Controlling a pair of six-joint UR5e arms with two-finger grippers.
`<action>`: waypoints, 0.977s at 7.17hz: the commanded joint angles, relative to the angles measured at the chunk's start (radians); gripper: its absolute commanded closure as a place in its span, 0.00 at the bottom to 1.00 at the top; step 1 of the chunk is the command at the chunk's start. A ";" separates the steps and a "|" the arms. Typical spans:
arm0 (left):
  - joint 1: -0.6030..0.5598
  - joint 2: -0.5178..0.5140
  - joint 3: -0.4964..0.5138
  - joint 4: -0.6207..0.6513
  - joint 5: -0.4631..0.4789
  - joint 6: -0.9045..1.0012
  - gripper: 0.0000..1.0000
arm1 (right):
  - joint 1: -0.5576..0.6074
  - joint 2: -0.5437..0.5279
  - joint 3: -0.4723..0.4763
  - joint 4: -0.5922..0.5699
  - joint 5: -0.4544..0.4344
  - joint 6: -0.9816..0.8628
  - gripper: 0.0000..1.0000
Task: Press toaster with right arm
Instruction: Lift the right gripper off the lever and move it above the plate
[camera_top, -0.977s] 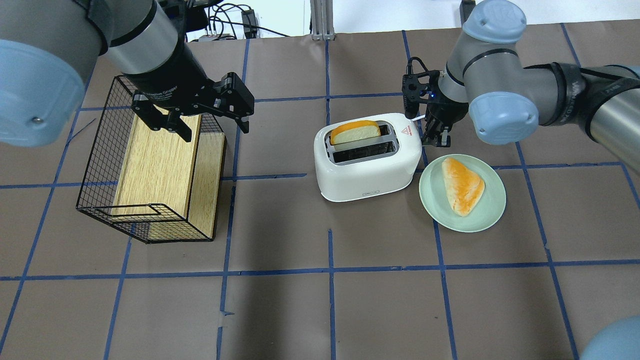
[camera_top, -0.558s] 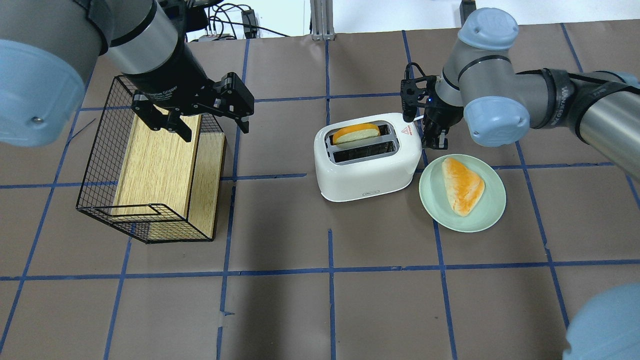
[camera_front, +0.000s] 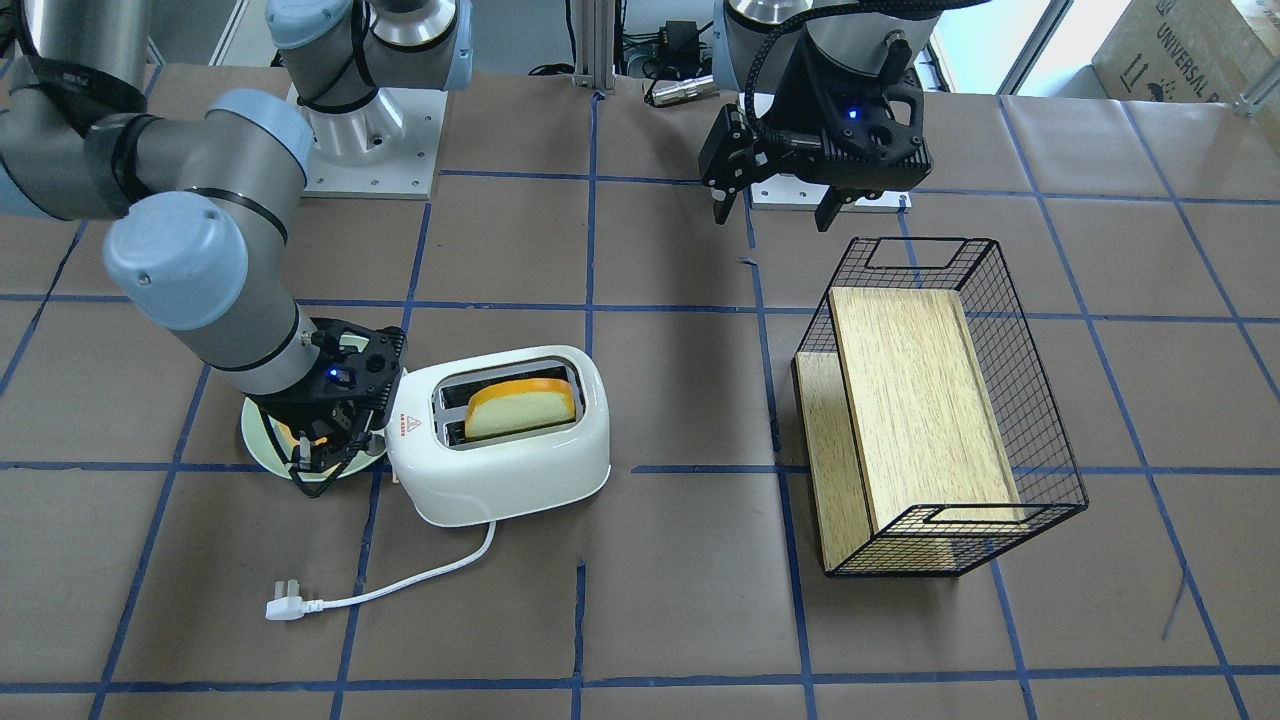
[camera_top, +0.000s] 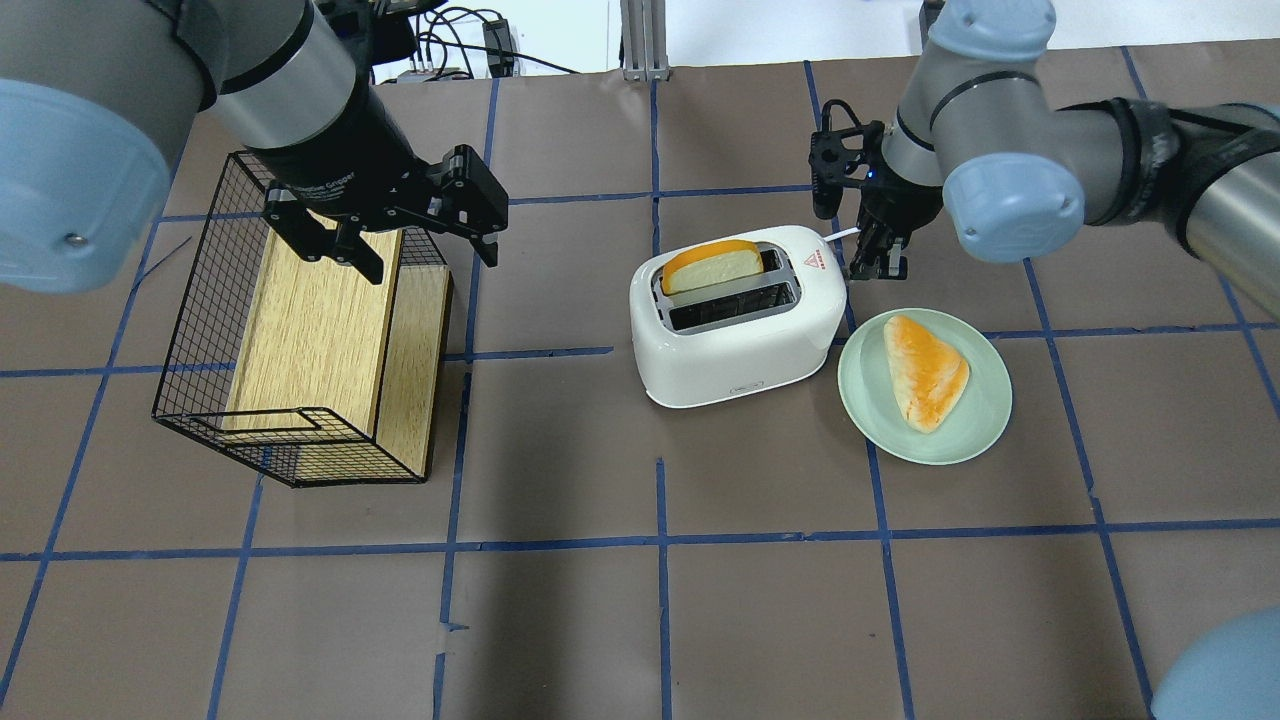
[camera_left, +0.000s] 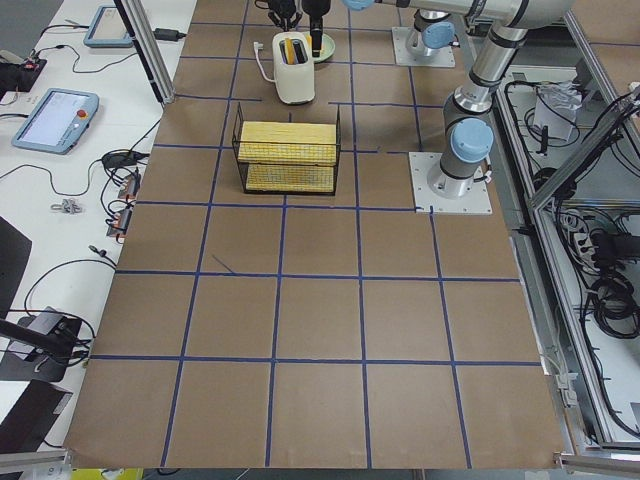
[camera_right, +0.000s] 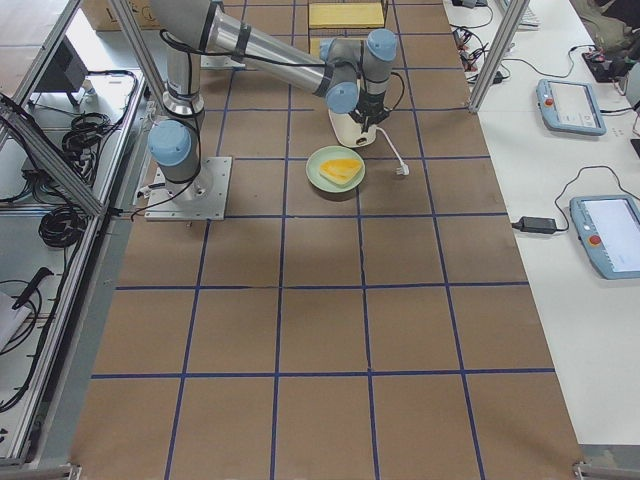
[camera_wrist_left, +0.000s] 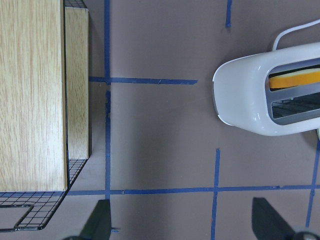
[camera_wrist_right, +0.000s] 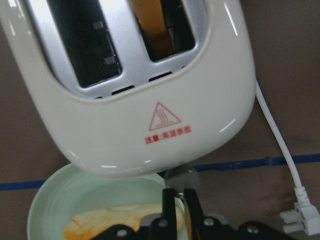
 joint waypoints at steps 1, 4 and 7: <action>0.000 0.000 0.000 0.000 0.000 0.000 0.00 | -0.012 -0.148 -0.069 0.280 0.007 0.377 0.00; 0.000 0.000 0.000 0.000 0.000 0.000 0.00 | -0.010 -0.316 -0.006 0.336 -0.009 0.915 0.00; 0.000 0.000 0.000 0.000 0.000 0.000 0.00 | -0.010 -0.358 0.043 0.333 -0.010 1.234 0.00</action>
